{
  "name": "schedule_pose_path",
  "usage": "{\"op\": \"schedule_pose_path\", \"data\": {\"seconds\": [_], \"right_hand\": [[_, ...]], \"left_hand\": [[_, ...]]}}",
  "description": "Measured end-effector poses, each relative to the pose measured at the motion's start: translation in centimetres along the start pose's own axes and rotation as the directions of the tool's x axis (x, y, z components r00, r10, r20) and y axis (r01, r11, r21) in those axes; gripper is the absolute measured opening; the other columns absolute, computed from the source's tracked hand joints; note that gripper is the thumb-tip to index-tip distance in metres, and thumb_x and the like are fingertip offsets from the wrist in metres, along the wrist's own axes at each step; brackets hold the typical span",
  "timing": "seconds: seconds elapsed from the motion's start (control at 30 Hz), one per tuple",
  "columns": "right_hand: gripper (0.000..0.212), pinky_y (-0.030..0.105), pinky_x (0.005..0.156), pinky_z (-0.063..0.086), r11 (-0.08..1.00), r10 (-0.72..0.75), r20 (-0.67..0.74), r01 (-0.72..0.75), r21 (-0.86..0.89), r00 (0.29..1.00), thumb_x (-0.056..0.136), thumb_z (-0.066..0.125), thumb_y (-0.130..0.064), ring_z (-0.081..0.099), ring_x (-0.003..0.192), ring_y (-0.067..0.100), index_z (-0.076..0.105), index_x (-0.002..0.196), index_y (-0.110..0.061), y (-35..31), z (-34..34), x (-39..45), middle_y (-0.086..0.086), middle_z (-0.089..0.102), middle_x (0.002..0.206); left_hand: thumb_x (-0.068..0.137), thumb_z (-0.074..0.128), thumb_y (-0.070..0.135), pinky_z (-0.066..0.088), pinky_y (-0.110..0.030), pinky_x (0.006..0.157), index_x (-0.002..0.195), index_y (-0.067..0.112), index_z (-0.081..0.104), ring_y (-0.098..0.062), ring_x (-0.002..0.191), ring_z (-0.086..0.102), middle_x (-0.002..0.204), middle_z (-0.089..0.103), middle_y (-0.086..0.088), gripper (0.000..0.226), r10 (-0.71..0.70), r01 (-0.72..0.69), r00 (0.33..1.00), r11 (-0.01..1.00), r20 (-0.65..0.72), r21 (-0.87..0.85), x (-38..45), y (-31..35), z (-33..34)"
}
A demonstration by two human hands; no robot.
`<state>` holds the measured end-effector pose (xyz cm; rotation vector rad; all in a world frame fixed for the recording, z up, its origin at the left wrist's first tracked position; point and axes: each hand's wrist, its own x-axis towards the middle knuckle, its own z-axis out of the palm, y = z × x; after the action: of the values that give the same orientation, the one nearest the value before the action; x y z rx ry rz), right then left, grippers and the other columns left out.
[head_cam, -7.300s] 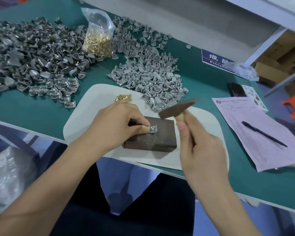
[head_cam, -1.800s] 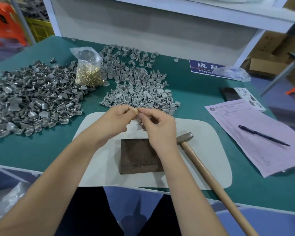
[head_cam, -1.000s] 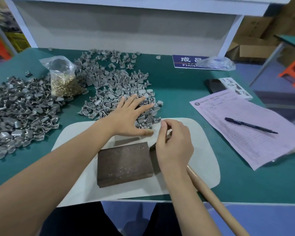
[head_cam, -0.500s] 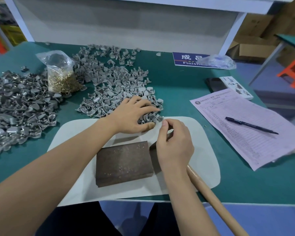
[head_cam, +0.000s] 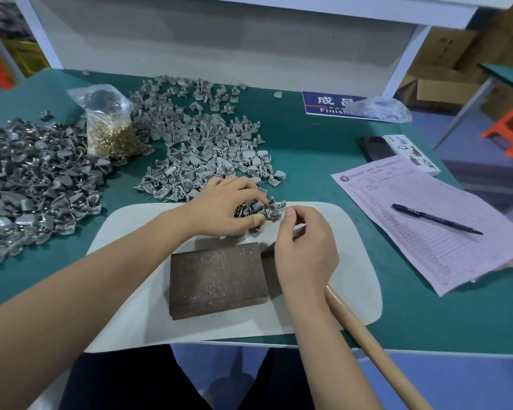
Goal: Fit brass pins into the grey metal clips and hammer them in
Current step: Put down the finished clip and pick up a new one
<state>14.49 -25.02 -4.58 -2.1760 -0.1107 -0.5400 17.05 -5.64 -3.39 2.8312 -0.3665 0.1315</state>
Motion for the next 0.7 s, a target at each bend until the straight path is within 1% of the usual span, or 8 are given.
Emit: {"op": "schedule_pose_path", "data": {"seconds": [0.07, 0.17, 0.3, 0.4, 0.5, 0.57, 0.63, 0.7], "right_hand": [[0.017, 0.025, 0.059, 0.033, 1.0, 0.001, 0.008, -0.001, -0.005, 1.0, 0.101, 0.05, -0.037, 0.057, 0.077, 0.011, 0.065, 0.097, -0.031, 0.0, 0.1, 0.1, -0.014, 0.063, 0.088], [0.015, 0.03, 0.063, 0.039, 1.0, 0.009, 0.013, -0.009, 0.003, 1.0, 0.101, 0.052, -0.036, 0.058, 0.079, 0.014, 0.065, 0.097, -0.03, 0.1, 0.1, 0.1, -0.012, 0.064, 0.089], [0.015, 0.033, 0.065, 0.042, 1.0, 0.008, 0.03, -0.009, 0.016, 1.0, 0.1, 0.053, -0.036, 0.059, 0.08, 0.016, 0.065, 0.095, -0.03, 0.1, 0.0, 0.1, -0.011, 0.064, 0.088], [0.015, 0.03, 0.065, 0.04, 0.998, 0.021, 0.021, -0.022, 0.053, 1.0, 0.1, 0.053, -0.036, 0.059, 0.078, 0.013, 0.065, 0.093, -0.03, 0.1, 0.0, 0.2, -0.011, 0.065, 0.087], [0.018, 0.012, 0.064, 0.036, 0.983, 0.069, -0.051, -0.06, 0.173, 0.996, 0.099, 0.051, -0.036, 0.056, 0.075, 0.008, 0.066, 0.093, -0.028, -0.1, -0.3, 0.1, -0.012, 0.065, 0.084], [0.019, 0.01, 0.066, 0.037, 0.965, 0.117, -0.089, -0.091, 0.248, 0.989, 0.099, 0.051, -0.035, 0.056, 0.076, 0.005, 0.068, 0.095, -0.028, -0.2, -0.4, 0.2, -0.012, 0.064, 0.084], [0.02, 0.01, 0.067, 0.038, 0.954, 0.142, -0.091, -0.111, 0.279, 0.986, 0.099, 0.05, -0.035, 0.056, 0.079, 0.002, 0.068, 0.096, -0.027, -0.2, -0.4, 0.2, -0.014, 0.065, 0.085], [0.021, 0.011, 0.067, 0.038, 0.955, 0.135, -0.084, -0.107, 0.277, 0.987, 0.099, 0.05, -0.035, 0.057, 0.078, 0.003, 0.069, 0.096, -0.027, -0.3, -0.4, 0.2, -0.014, 0.066, 0.086]], "left_hand": [[0.093, 0.043, 0.066, 0.033, -0.041, 0.099, 0.123, 0.046, 0.058, -0.008, 0.117, 0.045, 0.125, 0.049, 0.017, 0.039, -0.012, 0.012, 1.0, 1.0, -0.027, -0.006, -0.1, 0.3, 0.2], [0.091, 0.046, 0.067, 0.034, -0.04, 0.096, 0.12, 0.046, 0.061, -0.006, 0.113, 0.045, 0.12, 0.05, 0.021, 0.04, -0.006, 0.005, 0.999, 1.0, -0.033, -0.022, -0.3, 0.9, 0.2], [0.091, 0.05, 0.065, 0.034, -0.041, 0.099, 0.121, 0.045, 0.061, -0.005, 0.114, 0.041, 0.122, 0.053, 0.019, 0.038, 0.024, -0.021, 0.998, 0.998, 0.057, -0.062, -0.9, 1.6, -0.2], [0.099, 0.044, 0.058, 0.034, -0.045, 0.105, 0.126, 0.042, 0.06, -0.006, 0.12, 0.042, 0.126, 0.052, 0.017, 0.035, 0.027, -0.016, 0.989, 0.996, 0.143, -0.083, -1.1, 2.4, -0.8], [0.103, 0.043, 0.048, 0.042, -0.041, 0.104, 0.129, 0.035, 0.06, -0.005, 0.117, 0.051, 0.125, 0.058, 0.016, 0.034, 0.052, -0.016, 0.983, 0.979, 0.177, -0.202, -0.9, 2.7, -2.5], [0.103, 0.046, 0.043, 0.052, -0.037, 0.093, 0.126, 0.038, 0.059, -0.001, 0.106, 0.059, 0.12, 0.06, 0.022, 0.027, 0.061, -0.049, 0.996, 0.984, 0.065, -0.172, -0.5, 2.9, -3.4], [0.102, 0.048, 0.041, 0.056, -0.036, 0.081, 0.119, 0.04, 0.058, 0.002, 0.093, 0.059, 0.112, 0.06, 0.024, 0.02, 0.049, -0.061, 0.994, 0.989, -0.095, -0.131, 0.1, 3.1, -3.4], [0.102, 0.047, 0.039, 0.054, -0.036, 0.083, 0.117, 0.038, 0.058, 0.004, 0.092, 0.055, 0.11, 0.057, 0.022, 0.019, 0.007, -0.04, 0.983, 0.984, -0.183, -0.173, 1.0, 3.3, -3.1]]}}
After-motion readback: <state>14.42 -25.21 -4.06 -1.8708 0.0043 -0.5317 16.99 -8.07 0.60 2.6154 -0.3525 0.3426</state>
